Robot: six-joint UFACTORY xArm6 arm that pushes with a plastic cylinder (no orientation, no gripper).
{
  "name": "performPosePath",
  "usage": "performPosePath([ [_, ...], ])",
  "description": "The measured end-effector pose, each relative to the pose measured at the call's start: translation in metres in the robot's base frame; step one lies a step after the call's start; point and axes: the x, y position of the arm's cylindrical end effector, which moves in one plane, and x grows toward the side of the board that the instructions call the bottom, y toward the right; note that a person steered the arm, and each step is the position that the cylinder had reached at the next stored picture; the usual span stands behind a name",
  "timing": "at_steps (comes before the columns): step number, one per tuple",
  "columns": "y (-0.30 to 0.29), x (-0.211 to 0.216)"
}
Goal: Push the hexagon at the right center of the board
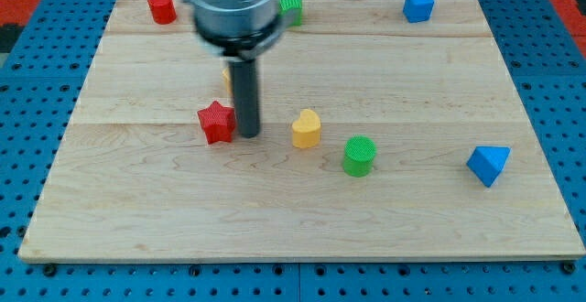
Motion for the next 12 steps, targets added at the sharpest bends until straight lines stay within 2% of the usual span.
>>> performPosePath([
  [1,-0.087,-0.021],
  [2,-0.138,-0.050],
  [3,-0.118,-0.029],
  [4,-0.121,0.005],
  [11,-0.120,0.017],
  [12,-0.101,0.017],
])
